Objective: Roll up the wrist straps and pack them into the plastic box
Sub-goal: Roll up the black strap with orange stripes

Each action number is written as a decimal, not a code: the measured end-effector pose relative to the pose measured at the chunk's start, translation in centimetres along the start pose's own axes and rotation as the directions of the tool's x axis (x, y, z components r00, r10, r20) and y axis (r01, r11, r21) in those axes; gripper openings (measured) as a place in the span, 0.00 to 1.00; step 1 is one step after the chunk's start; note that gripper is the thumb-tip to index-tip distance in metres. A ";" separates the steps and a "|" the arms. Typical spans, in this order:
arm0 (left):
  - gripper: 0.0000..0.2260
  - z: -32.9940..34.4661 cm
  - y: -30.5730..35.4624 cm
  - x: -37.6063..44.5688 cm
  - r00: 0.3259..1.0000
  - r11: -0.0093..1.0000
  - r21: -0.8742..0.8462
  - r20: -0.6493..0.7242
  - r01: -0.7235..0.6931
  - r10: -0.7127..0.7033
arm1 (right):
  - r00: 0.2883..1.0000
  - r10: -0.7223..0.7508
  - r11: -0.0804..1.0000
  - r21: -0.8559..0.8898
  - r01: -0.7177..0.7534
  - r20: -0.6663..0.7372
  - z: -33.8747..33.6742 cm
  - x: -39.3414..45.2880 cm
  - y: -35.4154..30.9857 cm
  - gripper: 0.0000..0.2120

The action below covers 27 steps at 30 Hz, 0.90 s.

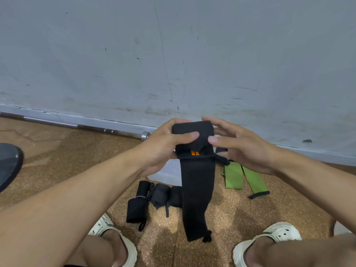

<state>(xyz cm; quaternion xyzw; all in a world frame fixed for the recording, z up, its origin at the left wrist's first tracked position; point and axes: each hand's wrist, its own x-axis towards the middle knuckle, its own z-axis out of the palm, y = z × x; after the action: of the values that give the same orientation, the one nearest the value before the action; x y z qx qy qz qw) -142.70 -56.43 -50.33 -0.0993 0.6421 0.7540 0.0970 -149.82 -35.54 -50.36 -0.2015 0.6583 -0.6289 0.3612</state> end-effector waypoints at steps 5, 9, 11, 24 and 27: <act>0.22 0.1 -0.5 -0.3 0.999 0.998 0.038 0.009 -0.053 0.053 | 0.999 -0.022 0.986 -0.164 0.014 -0.045 0.9 -0.1 0.4 0.20; 0.30 0.4 -0.6 -0.4 1.000 0.999 -0.034 -0.008 -0.027 0.027 | 0.984 -0.149 0.986 -0.089 0.141 -0.095 0.8 0.1 0.3 0.20; 0.29 0.5 -0.6 -0.5 0.999 1.000 -0.006 0.045 -0.007 0.007 | 0.970 -0.216 0.973 -0.108 0.204 -0.114 0.7 0.2 0.2 0.20; 0.21 1.0 -0.2 -0.8 0.989 0.986 -0.160 0.144 0.055 -0.032 | 0.938 -0.289 0.935 -0.266 0.234 -0.191 0.4 -0.1 -0.3 0.20; 0.24 0.5 0.0 -0.8 0.989 0.986 -0.161 0.145 0.036 -0.013 | 0.973 -0.170 0.984 -0.083 0.159 -0.155 0.1 -0.2 -0.5 0.24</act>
<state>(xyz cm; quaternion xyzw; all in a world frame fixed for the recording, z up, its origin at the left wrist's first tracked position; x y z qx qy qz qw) -141.96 -55.92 -50.06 -0.0603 0.5682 0.8080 0.1437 -149.71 -35.52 -49.78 -0.2163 0.6882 -0.6473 0.2459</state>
